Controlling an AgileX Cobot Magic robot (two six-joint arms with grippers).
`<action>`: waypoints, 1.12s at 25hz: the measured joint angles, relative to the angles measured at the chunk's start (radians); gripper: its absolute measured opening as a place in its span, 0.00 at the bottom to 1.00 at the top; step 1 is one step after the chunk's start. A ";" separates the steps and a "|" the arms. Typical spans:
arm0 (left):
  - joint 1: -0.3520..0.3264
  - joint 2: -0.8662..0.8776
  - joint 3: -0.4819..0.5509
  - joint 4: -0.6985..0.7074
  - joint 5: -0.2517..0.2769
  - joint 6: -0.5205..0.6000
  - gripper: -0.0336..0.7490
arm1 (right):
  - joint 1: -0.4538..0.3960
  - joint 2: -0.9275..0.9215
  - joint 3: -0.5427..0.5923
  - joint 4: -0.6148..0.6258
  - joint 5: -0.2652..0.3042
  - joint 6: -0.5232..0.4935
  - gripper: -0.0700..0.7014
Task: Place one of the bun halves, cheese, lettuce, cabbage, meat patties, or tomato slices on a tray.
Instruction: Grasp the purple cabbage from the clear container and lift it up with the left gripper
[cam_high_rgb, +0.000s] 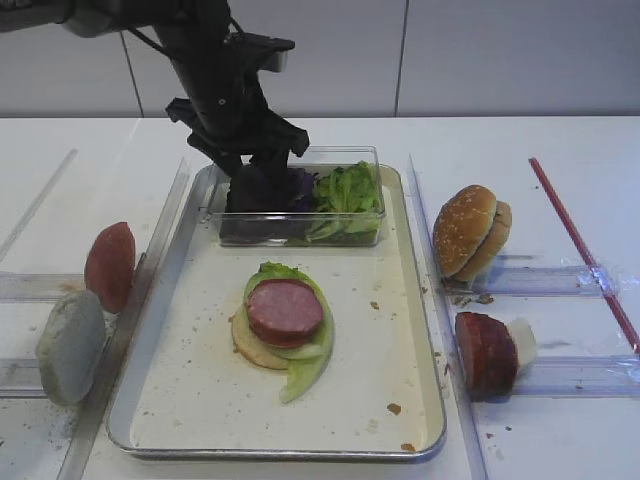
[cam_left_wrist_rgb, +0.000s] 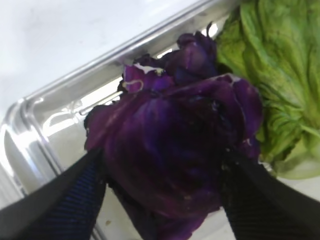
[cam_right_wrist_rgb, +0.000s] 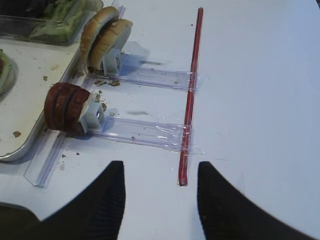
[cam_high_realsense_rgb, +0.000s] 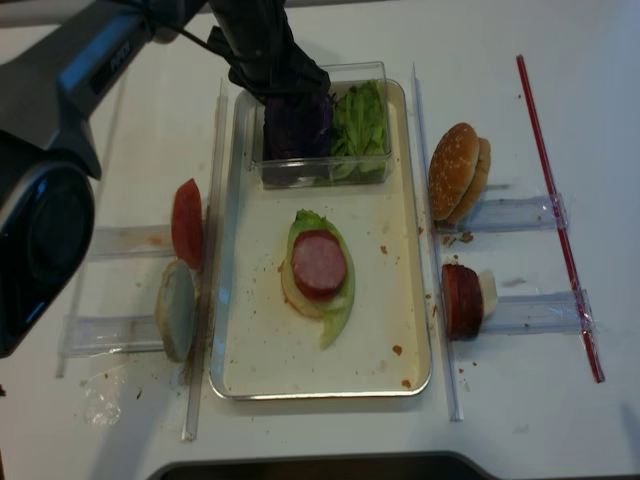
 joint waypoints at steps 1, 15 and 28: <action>0.000 0.009 -0.001 -0.002 0.000 0.003 0.60 | 0.000 0.000 0.000 0.000 0.000 0.000 0.54; 0.002 0.045 -0.002 -0.023 -0.016 0.011 0.43 | 0.000 0.000 0.000 0.000 0.000 0.002 0.54; 0.002 0.049 -0.007 -0.025 -0.016 0.012 0.04 | 0.000 0.000 0.000 -0.012 0.000 0.019 0.54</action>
